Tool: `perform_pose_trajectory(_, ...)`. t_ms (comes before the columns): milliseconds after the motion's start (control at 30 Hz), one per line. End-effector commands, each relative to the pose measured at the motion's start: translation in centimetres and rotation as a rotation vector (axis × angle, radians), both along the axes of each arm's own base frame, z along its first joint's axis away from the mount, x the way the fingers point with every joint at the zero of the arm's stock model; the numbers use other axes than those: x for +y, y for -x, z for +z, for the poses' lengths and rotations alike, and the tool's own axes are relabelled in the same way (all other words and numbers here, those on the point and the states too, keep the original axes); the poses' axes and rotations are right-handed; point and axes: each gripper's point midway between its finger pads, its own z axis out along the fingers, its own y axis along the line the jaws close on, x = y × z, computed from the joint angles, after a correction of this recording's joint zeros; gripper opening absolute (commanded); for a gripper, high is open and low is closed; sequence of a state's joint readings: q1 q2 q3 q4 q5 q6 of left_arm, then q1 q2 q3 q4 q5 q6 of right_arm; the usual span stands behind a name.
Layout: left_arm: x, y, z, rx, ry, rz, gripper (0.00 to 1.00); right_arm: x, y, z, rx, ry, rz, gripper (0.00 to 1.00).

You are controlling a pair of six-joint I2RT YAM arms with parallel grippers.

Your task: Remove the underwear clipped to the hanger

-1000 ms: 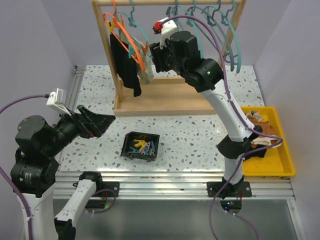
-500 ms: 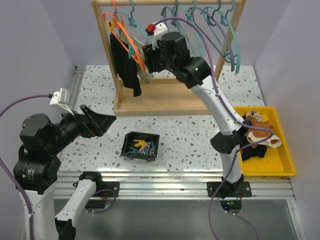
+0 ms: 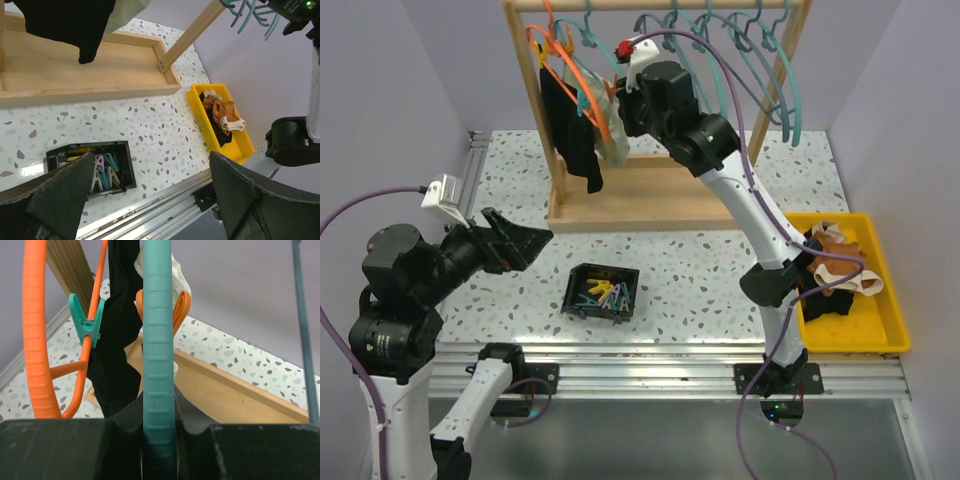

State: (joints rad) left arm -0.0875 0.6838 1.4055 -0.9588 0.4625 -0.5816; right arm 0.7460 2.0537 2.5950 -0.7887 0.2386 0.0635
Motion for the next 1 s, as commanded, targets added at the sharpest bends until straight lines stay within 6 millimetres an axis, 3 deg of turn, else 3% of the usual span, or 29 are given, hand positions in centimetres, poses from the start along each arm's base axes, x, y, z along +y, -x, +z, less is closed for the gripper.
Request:
perform_pose_trajectory(0, 0.0, -0.7, -0.3, -0.004, -0.019, -0.004, 1.00, -3.8, 2.2, 10.5, -0.215, -0.186, -0.070, 0.00)
perform_pose_trajectory(167, 0.0, -1.0, -0.3, -0.005, -0.021, -0.006, 1.00, -4.8, 3.2, 13.0, -0.250, -0.263, -0.085, 0.00)
perform_pose_trajectory(500, 0.0, -1.1, -0.1, -0.008, -0.017, -0.002, 1.00, -5.3, 3.8, 12.7, -0.227, -0.285, -0.098, 0.00)
perform_pose_trajectory(567, 0.0, -1.1, 0.1, -0.015, -0.016, -0.003, 1.00, -6.3, 5.1, 13.6, -0.234, -0.305, -0.094, 0.00)
perform_pose_trajectory(600, 0.0, -1.1, 0.1, -0.015, -0.016, -0.003, 1.00, -6.3, 5.1, 12.4, -0.208, -0.285, -0.095, 0.00)
perform_pose_trajectory(667, -0.1, -1.2, 0.6, -0.030, -0.014, -0.004, 1.00, -8.0, 7.2, 14.0, -0.234, -0.320, -0.091, 0.00)
perform_pose_trajectory(700, -0.1, -1.2, 0.7, -0.032, -0.013, -0.009, 1.00, -8.0, 7.2, 12.3, -0.204, -0.294, -0.095, 0.00)
perform_pose_trajectory(733, -0.2, -1.3, 0.9, -0.036, -0.012, -0.012, 1.00, -9.2, 8.7, 13.3, -0.219, -0.310, -0.091, 0.00)
perform_pose_trajectory(767, -0.3, -1.5, 1.1, -0.040, -0.010, -0.014, 1.00, -9.4, 9.1, 12.9, -0.213, -0.303, -0.086, 0.00)
perform_pose_trajectory(800, -0.4, -1.5, 1.4, -0.051, -0.008, -0.020, 1.00, -9.4, 9.4, 11.6, -0.187, -0.278, -0.078, 0.00)
perform_pose_trajectory(867, -0.5, -1.9, 1.6, -0.049, -0.006, -0.026, 1.00, -10.2, 11.0, 11.3, -0.171, -0.264, -0.045, 0.00)
perform_pose_trajectory(967, -0.7, -2.2, 2.5, -0.067, -0.001, -0.038, 1.00, -10.6, 12.3, 8.8, -0.101, -0.207, -0.017, 0.00)
